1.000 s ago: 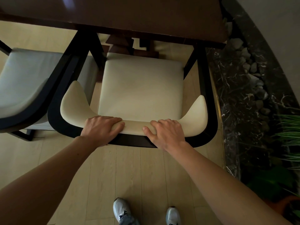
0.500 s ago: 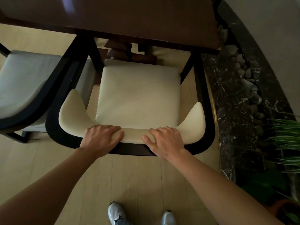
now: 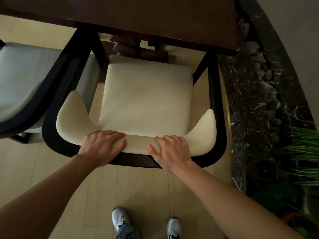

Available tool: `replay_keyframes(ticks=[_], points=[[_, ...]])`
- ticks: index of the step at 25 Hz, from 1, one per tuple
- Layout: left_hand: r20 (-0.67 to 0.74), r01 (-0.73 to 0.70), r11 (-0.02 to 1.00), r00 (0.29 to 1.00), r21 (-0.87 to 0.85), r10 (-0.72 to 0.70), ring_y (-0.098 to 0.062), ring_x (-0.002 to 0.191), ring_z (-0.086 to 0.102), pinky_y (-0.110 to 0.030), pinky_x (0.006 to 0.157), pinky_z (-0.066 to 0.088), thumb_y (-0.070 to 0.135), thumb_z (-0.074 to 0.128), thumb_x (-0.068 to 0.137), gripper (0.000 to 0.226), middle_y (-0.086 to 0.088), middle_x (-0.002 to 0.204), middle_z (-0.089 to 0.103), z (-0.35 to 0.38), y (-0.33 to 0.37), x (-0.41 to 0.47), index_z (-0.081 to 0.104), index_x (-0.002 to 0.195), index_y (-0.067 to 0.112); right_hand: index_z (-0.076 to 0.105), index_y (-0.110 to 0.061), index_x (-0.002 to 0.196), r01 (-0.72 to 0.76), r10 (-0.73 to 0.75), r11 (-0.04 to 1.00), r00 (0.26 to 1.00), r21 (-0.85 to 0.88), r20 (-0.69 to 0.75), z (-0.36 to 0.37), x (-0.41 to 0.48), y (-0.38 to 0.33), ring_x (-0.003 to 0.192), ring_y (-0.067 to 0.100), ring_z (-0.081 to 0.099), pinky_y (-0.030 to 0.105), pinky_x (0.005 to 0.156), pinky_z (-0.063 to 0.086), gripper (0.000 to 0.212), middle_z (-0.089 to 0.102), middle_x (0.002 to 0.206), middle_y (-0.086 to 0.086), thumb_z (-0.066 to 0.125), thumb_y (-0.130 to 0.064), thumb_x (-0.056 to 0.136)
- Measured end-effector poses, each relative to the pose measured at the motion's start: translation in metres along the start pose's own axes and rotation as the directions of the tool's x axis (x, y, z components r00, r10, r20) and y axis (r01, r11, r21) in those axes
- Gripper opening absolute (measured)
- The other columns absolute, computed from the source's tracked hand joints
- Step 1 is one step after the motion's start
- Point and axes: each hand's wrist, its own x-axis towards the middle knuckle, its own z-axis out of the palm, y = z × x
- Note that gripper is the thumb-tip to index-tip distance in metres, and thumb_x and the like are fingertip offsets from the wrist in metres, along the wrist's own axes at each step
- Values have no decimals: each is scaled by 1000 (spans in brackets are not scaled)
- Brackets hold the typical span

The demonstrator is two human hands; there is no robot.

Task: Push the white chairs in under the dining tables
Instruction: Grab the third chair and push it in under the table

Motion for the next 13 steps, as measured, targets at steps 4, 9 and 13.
replay_keyframes(ticks=[4,9,13], points=[[19,8,1000,1000,1,-8,-21,108,66,-38,86,50,65,18,92,68,6,124,70,-6,2,9,66,126,31,68,-24,97,-10,10,1000,1000,-4,5,-4,9,3,85,25,61,42,81,46,71,67,82,0,14,-71,93],[38,3,1000,999,2,-3,-19,110,64,-36,86,47,66,14,91,70,8,127,68,-13,-2,24,63,128,32,65,-25,88,-20,20,1000,1000,-7,-23,-7,23,5,80,25,60,41,77,45,66,64,76,0,17,-70,93],[50,4,1000,999,-2,-4,-20,111,63,-35,86,46,65,16,90,69,8,128,67,-14,-1,24,63,128,32,64,-24,85,-22,20,999,999,-33,-40,-5,22,5,77,25,60,39,74,43,65,63,74,-1,18,-68,93]])
